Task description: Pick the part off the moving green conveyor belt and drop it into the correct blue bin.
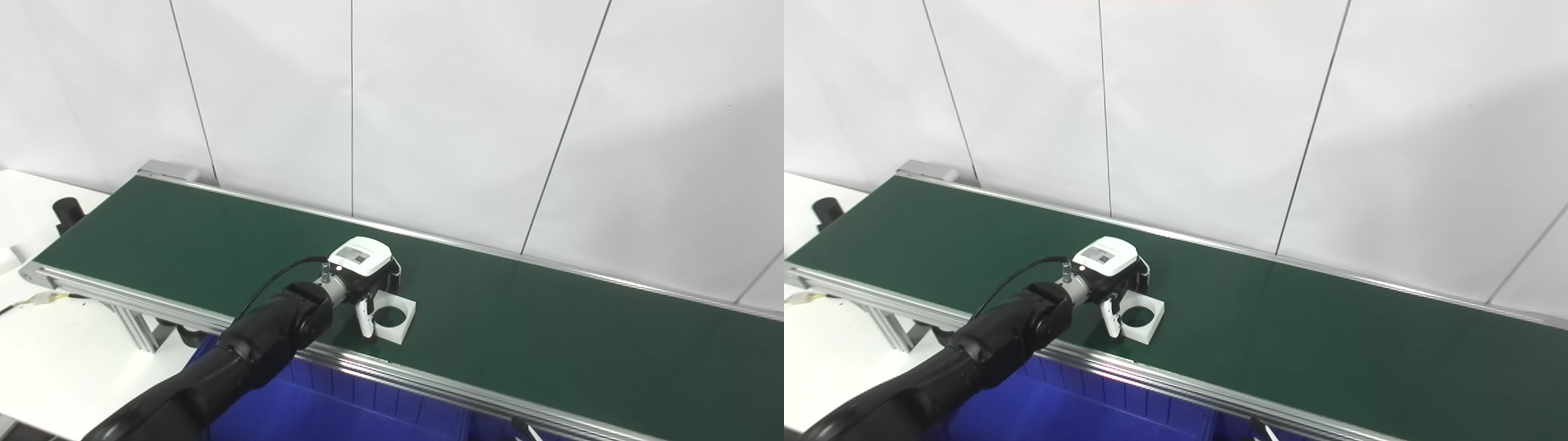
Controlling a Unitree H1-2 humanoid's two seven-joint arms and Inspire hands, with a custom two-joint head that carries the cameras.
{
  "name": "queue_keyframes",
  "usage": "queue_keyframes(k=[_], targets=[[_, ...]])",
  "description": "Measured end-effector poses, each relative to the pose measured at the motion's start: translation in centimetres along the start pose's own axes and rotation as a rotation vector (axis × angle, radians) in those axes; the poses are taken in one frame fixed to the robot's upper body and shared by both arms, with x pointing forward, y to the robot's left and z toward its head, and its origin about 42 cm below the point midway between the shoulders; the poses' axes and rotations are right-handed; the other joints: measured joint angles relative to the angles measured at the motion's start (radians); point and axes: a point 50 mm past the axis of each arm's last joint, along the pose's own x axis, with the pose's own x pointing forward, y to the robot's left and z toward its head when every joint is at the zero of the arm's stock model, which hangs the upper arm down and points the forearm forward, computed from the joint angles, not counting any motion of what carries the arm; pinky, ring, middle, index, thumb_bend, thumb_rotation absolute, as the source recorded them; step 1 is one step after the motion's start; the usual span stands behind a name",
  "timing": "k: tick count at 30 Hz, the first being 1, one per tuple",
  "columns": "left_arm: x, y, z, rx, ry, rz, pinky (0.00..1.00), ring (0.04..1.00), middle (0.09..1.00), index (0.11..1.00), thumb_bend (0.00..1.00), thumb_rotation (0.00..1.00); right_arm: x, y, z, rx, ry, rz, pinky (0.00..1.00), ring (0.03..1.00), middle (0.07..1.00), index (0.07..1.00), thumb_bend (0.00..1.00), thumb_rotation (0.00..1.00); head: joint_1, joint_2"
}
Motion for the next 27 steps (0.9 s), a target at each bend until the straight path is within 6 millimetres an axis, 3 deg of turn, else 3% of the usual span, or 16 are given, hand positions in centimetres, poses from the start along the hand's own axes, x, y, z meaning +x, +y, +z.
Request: queue_keyframes(k=[16,19,23,27], targets=[[-0.4,0.4,1.2,-0.031,-0.038,-0.009,0.65,0.551,0.508,0.472,0.52,0.00,0.2,-0.1,0.1,-0.003,-0.009,0.000,0.70,0.794,0.827,0.913,0.71,0.30,-0.006,0.002],[-1.1,0.7,1.3,-0.030,-0.037,-0.028,0.59,0.512,0.487,0.490,0.52,0.00,0.2,-0.1,0.1,-0.003,-0.009,-0.001,0.70,0.794,0.827,0.912,0.71,0.30,-0.009,0.003],[-2.5,1.4,1.2,-0.034,-0.021,-0.049,0.66,0.547,0.494,0.485,0.52,0.00,0.2,-0.1,0.1,-0.004,-0.009,-0.003,0.70,0.792,0.828,0.910,0.70,0.29,-0.009,0.003],[-3.5,3.2,1.7,-0.039,-0.040,-0.024,0.63,0.517,0.457,0.510,0.52,0.00,0.2,-0.1,0.1,-0.006,-0.009,-0.006,0.69,0.787,0.822,0.908,0.70,0.30,-0.012,0.006]])
